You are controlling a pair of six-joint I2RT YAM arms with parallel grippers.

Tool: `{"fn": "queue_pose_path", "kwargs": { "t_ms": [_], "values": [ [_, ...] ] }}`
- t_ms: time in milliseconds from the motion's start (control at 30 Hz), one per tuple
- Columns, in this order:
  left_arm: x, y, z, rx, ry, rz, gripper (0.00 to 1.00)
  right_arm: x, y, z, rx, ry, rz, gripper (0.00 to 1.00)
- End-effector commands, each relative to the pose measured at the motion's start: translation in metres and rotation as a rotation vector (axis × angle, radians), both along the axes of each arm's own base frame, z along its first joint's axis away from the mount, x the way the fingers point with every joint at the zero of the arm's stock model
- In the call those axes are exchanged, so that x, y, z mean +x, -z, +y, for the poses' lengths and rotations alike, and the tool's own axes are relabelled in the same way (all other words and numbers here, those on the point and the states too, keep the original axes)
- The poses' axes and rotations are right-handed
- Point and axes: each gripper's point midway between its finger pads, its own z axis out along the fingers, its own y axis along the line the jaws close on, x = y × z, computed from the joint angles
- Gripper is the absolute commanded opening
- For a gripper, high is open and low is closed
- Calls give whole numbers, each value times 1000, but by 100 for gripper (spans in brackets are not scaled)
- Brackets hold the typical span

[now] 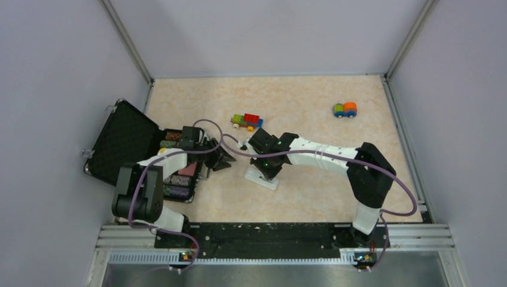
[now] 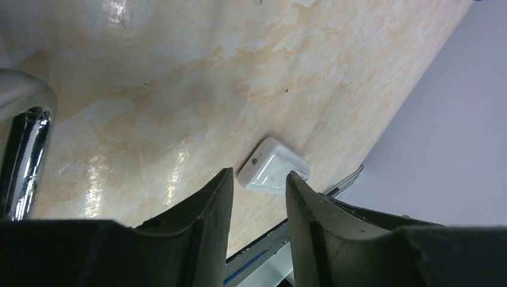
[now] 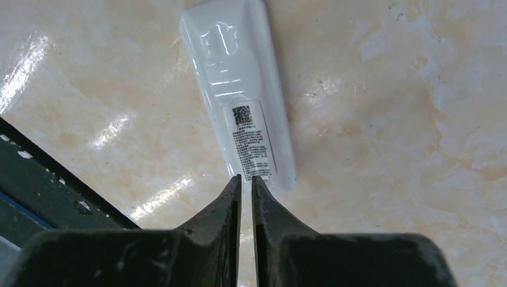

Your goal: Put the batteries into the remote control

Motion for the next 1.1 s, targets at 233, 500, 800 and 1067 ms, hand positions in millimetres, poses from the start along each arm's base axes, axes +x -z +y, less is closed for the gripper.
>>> {"fn": "queue_pose_path", "kwargs": {
  "t_ms": [233,500,800,1067],
  "values": [
    [0,-4,4,16,-4,-35,42,8,19,8,2,40,-20,6],
    [1,-4,4,13,-2,-34,43,-2,44,-7,-50,51,17,4],
    [3,-12,4,15,-7,-54,43,11,14,10,28,66,-40,9],
    [11,-48,13,62,-40,-185,52,25,-28,28,144,83,-107,44]
  ]
}}
